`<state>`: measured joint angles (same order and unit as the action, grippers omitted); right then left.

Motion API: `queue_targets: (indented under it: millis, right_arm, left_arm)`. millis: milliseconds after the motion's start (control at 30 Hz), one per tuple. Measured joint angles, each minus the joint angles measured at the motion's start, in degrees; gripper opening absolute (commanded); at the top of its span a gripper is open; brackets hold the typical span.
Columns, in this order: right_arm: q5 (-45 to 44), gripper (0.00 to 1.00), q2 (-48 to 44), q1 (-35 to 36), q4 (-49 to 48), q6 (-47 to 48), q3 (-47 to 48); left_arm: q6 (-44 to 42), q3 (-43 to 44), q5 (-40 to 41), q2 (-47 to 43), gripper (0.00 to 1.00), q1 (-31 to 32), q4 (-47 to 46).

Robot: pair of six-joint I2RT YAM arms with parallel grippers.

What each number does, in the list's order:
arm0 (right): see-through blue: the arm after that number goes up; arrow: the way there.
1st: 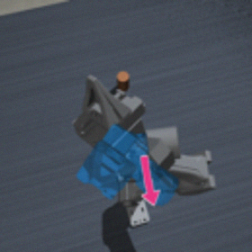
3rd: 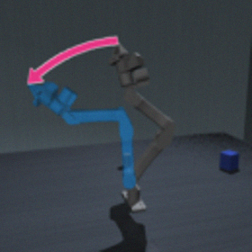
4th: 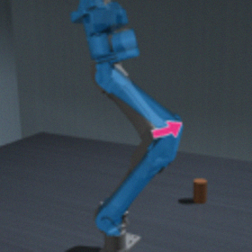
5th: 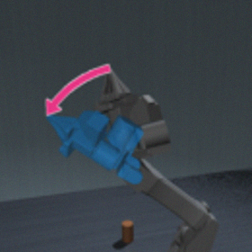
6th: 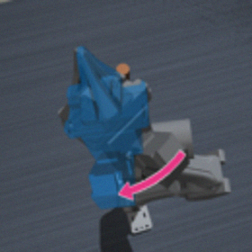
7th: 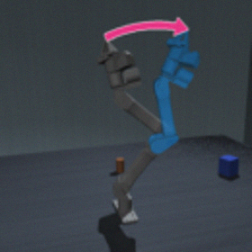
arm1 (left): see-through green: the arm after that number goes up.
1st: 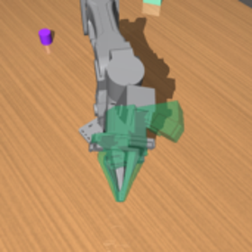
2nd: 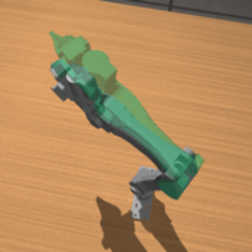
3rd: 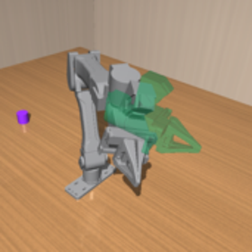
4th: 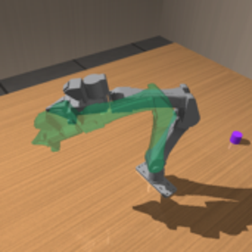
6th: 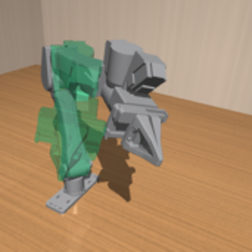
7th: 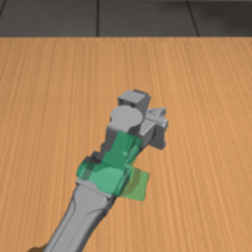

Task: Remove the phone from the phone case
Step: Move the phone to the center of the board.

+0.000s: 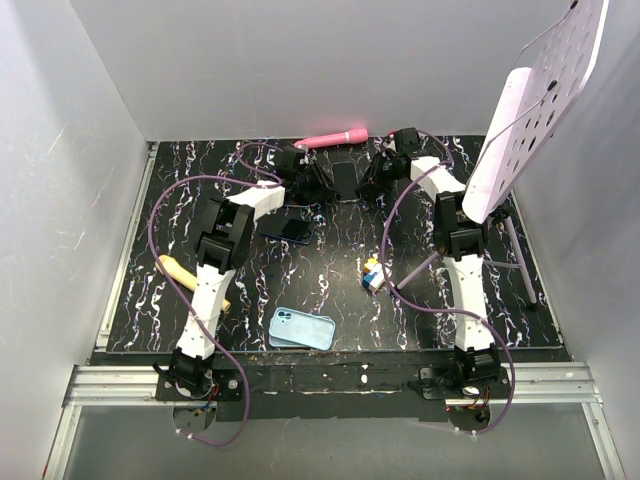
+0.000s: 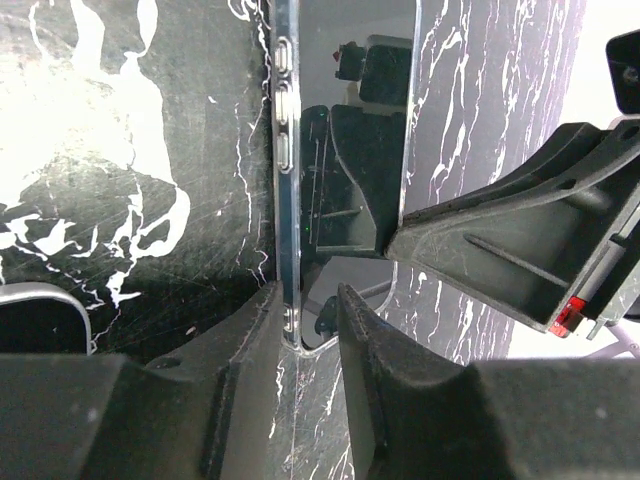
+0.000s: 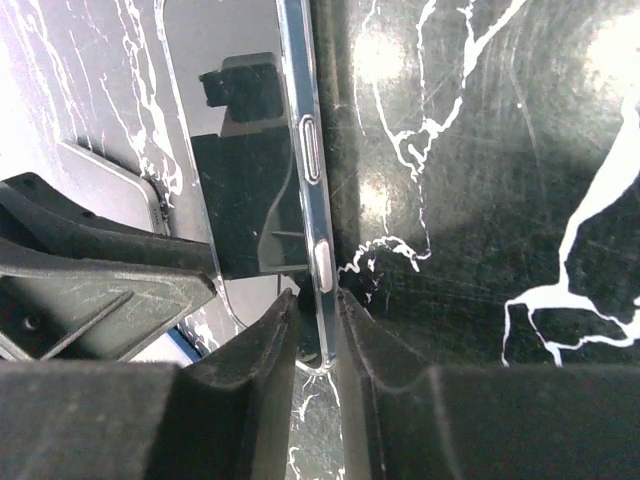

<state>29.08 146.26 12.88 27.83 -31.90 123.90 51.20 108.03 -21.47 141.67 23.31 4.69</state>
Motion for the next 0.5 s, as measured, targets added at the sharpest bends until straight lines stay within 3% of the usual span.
queue_targets:
  millis: [267,500]
  right_arm:
    - [-0.6,0.23,-4.2,1.2,-1.3,2.2,-6.8]
    - [-4.3,0.27,-15.3,5.3,-1.1,4.2,-23.5]
  left_arm:
    - [-0.1,-7.7,-0.2,-3.7,0.22,0.0,-3.3]
    - [-1.3,-23.3,0.9,-14.5,0.25,2.0,-3.4]
